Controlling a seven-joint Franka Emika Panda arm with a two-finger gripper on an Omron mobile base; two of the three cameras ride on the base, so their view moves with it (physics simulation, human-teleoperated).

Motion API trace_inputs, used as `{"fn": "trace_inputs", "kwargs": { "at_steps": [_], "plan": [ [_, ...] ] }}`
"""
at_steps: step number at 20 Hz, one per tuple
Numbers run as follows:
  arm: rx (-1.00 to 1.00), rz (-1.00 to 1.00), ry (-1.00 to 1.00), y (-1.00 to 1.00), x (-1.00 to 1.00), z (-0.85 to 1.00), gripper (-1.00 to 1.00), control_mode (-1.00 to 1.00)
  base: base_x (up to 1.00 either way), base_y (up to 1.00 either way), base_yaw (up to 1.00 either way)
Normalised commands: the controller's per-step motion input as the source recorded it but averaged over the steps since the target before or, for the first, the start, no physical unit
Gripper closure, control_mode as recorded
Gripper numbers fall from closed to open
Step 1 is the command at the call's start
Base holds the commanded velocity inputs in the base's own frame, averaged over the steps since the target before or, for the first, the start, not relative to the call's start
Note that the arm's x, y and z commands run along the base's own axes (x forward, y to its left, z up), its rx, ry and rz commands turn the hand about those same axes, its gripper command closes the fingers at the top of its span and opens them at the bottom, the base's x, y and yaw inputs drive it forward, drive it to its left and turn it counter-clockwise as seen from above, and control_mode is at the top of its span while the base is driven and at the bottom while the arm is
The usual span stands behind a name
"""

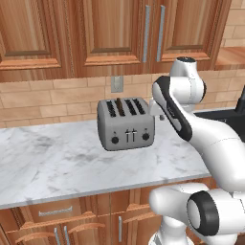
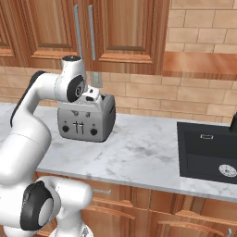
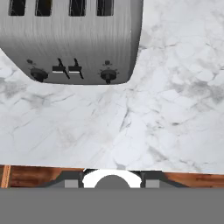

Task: Start the toaster. Once the lever pops up, take the bread to the plate on the dining counter.

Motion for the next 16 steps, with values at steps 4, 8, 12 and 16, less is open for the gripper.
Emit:
{"fn": "trace_inputs", "kwargs": {
  "at_steps": [4,8,12,16],
  "plan": [
    [0.0,0.0,0.0,0.13,0.0,0.0,-1.0,-1.0,0.0,0.0,0.0],
    [0.0,0.0,0.0,0.19,0.0,0.0,-1.0,-1.0,0.0,0.0,0.0],
    [0.0,0.0,-0.01,0.15,0.0,0.0,-1.0,-1.0,0.0,0.0,0.0],
    [0.0,0.0,-0.02,0.28,0.0,-0.06,-1.0,-1.0,0.0,0.0,0.0]
  ]
}}
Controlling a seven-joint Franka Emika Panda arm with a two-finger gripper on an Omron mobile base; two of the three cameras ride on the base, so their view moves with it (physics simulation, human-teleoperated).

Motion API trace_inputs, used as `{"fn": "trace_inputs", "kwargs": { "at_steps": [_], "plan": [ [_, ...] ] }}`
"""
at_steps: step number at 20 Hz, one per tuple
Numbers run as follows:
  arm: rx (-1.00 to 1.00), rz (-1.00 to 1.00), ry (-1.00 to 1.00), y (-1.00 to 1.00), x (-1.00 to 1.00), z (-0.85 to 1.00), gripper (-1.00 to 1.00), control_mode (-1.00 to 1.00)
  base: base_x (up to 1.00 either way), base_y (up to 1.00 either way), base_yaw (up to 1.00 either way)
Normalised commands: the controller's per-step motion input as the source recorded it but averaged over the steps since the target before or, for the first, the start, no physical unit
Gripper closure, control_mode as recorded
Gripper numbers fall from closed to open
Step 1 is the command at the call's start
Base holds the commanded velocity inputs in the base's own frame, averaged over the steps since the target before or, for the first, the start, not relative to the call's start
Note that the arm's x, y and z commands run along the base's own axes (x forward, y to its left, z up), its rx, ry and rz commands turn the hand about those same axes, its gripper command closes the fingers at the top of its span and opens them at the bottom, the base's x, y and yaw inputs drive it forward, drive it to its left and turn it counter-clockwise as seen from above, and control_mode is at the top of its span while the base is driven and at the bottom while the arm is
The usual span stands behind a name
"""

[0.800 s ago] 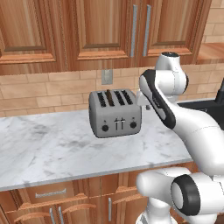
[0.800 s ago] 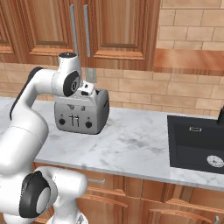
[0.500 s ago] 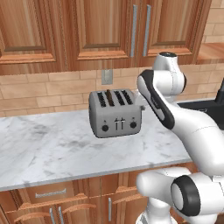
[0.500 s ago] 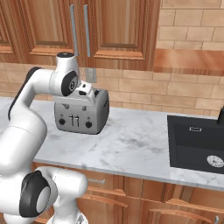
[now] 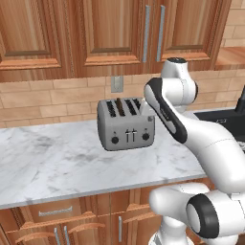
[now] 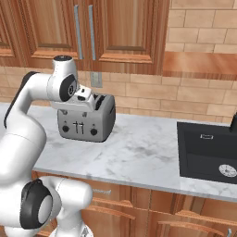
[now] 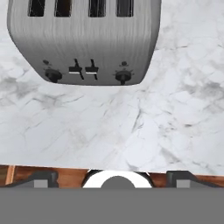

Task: Start the toaster. Once the lever pops up, take the bread to the plate on the dining counter.

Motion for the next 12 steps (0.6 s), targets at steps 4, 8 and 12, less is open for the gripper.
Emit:
{"fn": "trace_inputs", "kwargs": {
  "at_steps": [4,8,12],
  "plan": [
    [0.0,0.0,-0.01,0.37,0.0,-0.11,-1.0,-1.0,0.0,0.0,0.0],
    [0.0,0.0,-0.02,0.36,0.0,-0.16,-1.0,-1.0,0.0,0.0,0.0],
    [0.0,0.0,-0.09,0.49,0.0,-0.34,-1.0,-1.0,0.0,0.0,0.0]
  ]
}}
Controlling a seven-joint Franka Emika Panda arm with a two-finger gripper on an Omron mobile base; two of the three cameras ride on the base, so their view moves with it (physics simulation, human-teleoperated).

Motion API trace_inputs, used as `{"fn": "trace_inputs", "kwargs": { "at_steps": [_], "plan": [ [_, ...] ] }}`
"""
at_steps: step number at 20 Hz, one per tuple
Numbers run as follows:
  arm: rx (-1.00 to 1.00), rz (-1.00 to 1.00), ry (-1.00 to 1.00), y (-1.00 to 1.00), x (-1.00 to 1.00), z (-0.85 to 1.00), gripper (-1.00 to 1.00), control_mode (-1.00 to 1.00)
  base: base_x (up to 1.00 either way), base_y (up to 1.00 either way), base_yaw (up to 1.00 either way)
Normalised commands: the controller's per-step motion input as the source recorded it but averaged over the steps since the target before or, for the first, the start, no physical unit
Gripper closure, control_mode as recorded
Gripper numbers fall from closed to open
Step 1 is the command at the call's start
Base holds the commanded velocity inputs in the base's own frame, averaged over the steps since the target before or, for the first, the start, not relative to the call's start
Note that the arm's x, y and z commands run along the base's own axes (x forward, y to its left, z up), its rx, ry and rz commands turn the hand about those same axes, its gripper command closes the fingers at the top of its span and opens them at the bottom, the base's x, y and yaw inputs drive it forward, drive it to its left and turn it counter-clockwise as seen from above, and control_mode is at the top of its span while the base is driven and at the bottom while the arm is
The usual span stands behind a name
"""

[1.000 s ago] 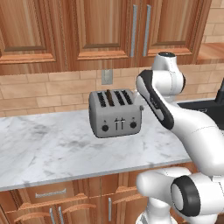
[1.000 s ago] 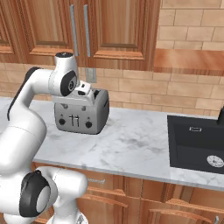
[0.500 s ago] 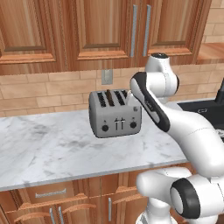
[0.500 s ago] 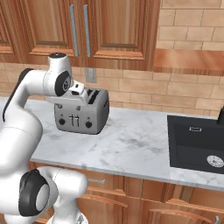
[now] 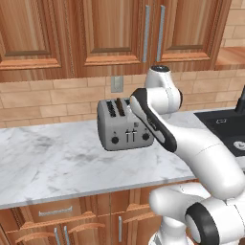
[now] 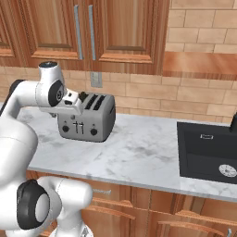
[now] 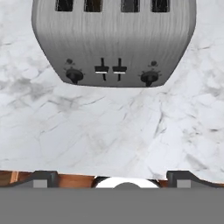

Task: Start the toaster. Once the lever pops up, take the bread to the plate on the dining counter.

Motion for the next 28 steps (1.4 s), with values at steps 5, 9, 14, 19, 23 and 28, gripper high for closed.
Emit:
{"fn": "trace_inputs", "kwargs": {
  "at_steps": [5,9,14,19,23,28],
  "plan": [
    [0.0,0.0,-0.13,0.55,0.0,-0.15,-1.0,-1.0,0.0,0.0,0.0],
    [0.0,0.0,-0.15,0.35,0.02,-0.01,-1.0,-1.0,0.0,0.0,0.0],
    [0.0,0.0,-0.1,0.2,0.1,0.0,-1.0,-1.0,0.0,0.0,0.0],
    [0.0,0.0,-0.01,0.23,0.04,0.0,-1.0,-1.0,0.0,0.0,0.0],
    [0.0,0.0,0.0,0.03,0.1,0.0,-1.0,-1.0,0.0,0.0,0.0],
    [0.01,0.02,-0.01,-0.02,0.16,-0.02,-1.0,-1.0,0.0,0.0,0.0]
  ]
}}
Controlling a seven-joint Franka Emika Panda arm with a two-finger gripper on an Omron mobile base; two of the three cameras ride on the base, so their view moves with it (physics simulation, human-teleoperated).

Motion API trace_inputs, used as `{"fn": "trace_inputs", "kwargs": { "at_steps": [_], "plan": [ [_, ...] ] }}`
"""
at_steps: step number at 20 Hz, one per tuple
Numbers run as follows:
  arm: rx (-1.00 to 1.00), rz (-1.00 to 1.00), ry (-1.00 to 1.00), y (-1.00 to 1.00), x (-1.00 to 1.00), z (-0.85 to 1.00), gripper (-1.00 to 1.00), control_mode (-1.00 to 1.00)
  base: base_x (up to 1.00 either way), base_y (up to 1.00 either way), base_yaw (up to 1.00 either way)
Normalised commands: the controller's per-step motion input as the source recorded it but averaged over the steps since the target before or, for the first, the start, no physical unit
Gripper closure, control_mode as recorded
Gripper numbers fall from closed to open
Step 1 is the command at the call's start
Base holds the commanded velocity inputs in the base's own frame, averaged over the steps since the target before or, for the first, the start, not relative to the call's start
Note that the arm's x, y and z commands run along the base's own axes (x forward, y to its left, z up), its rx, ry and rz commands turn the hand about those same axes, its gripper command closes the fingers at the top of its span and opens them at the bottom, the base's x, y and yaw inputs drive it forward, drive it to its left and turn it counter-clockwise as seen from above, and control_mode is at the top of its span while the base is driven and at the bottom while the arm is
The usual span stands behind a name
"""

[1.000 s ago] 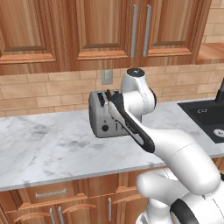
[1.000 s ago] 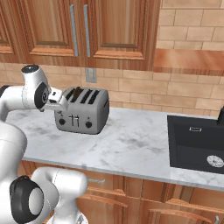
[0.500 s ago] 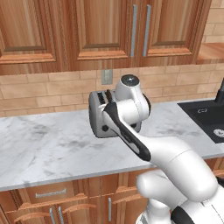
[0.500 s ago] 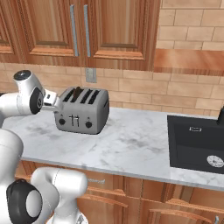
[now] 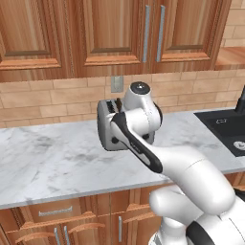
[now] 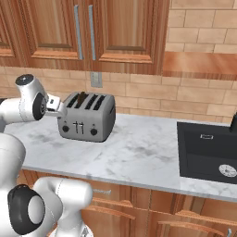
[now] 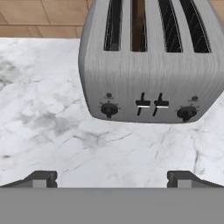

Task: Start the toaster. Once the lever pops up, take the bread to the plate on the dining counter.

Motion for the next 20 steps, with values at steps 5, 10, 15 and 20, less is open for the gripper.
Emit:
{"fn": "trace_inputs", "kwargs": {
  "at_steps": [5,10,15,20],
  "plan": [
    [0.01,0.01,-0.01,-0.05,0.23,-0.11,-1.0,-1.0,0.0,0.0,0.0],
    [0.01,0.0,-0.01,-0.02,0.19,-0.04,-1.0,-1.0,0.0,0.0,0.0],
    [0.0,0.0,0.0,-0.02,0.1,0.0,-1.0,-1.0,0.0,0.0,0.0],
    [0.01,0.0,0.0,-0.08,0.1,0.0,-1.0,-1.0,0.0,0.0,0.0]
  ]
}}
